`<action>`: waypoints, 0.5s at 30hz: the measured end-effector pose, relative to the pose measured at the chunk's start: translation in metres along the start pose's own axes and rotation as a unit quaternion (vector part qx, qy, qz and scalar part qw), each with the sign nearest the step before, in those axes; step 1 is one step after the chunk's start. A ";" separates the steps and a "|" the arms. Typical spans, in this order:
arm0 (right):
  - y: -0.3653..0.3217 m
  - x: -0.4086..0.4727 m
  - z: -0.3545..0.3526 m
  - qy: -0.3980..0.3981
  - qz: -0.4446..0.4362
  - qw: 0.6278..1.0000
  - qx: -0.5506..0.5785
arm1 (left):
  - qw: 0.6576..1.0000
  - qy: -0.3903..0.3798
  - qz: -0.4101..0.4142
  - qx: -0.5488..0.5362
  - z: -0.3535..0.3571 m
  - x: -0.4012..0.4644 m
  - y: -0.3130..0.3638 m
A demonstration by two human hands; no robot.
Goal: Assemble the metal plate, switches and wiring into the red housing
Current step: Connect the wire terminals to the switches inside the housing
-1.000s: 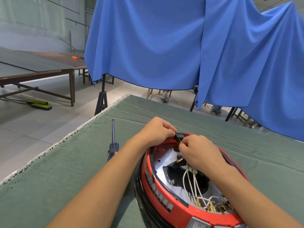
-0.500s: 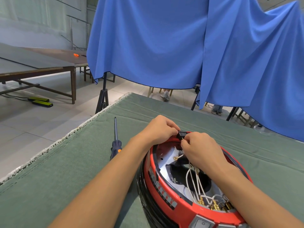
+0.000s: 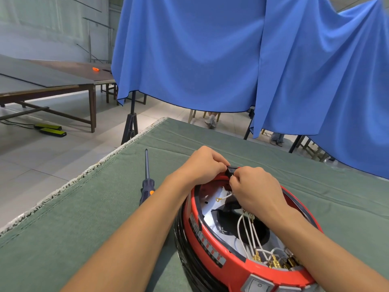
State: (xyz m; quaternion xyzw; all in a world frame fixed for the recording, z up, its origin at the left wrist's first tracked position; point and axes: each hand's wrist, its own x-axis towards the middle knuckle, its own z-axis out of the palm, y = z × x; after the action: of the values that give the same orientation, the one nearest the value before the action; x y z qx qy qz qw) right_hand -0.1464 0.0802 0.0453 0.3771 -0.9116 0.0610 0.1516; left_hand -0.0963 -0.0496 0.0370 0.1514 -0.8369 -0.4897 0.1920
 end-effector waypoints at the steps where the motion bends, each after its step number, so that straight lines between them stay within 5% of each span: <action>1: 0.000 0.000 0.001 0.001 -0.003 1.000 -0.005 | 1.000 0.000 0.000 0.000 0.000 0.000 0.000; 15: 0.000 0.000 0.003 0.034 -0.019 0.999 0.002 | 1.000 -0.004 0.002 0.016 -0.002 -0.005 0.005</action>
State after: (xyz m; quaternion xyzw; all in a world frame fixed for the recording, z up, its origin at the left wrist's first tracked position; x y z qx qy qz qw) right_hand -0.1473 0.0800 0.0429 0.3920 -0.8986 0.0732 0.1829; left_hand -0.0911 -0.0464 0.0409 0.1509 -0.8456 -0.4764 0.1876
